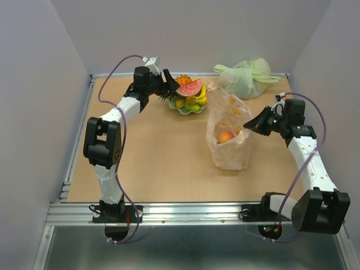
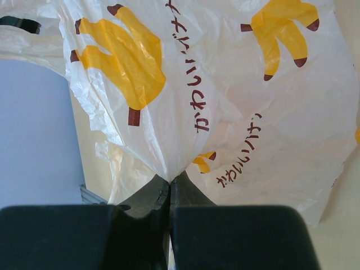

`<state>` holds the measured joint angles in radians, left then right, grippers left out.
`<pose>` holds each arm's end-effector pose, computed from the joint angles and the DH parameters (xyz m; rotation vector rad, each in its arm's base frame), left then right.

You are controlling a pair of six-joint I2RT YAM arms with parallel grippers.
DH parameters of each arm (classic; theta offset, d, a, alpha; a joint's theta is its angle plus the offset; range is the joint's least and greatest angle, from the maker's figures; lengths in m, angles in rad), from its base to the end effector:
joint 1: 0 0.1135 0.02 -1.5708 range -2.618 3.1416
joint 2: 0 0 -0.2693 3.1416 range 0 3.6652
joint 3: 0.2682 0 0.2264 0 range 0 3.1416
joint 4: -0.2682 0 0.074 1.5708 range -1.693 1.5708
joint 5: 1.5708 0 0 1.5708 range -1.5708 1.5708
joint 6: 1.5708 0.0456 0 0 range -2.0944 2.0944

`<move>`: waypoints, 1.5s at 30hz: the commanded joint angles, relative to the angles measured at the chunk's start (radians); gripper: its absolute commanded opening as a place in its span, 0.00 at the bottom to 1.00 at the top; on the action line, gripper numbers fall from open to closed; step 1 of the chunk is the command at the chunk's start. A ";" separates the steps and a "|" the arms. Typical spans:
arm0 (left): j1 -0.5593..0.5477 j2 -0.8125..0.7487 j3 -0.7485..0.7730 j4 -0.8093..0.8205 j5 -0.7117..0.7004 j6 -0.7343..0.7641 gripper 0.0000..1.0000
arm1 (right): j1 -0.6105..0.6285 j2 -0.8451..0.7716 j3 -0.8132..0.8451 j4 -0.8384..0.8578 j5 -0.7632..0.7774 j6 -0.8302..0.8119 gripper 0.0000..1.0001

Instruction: Place the fake fruits into the plastic bag and tie a complex knot

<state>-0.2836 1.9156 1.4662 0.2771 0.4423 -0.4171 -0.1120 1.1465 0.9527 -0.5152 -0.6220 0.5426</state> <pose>0.4239 -0.1439 0.3064 0.2172 1.7993 -0.8901 0.2208 0.0019 0.3034 0.4110 2.2508 0.9330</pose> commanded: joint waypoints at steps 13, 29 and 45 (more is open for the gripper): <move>0.003 0.085 0.085 0.100 0.042 -0.012 0.74 | -0.008 0.018 0.000 0.038 -0.016 -0.021 0.00; 0.003 0.128 0.089 0.145 0.073 -0.057 0.58 | -0.009 0.036 0.004 0.038 -0.028 -0.029 0.00; 0.012 0.111 0.082 0.180 0.085 -0.074 0.28 | -0.008 0.044 0.011 0.037 -0.028 -0.039 0.01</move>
<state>-0.2794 2.0708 1.5192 0.3923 0.5167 -0.4854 -0.1120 1.1900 0.9527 -0.5152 -0.6361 0.5255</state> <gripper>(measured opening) 0.385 0.013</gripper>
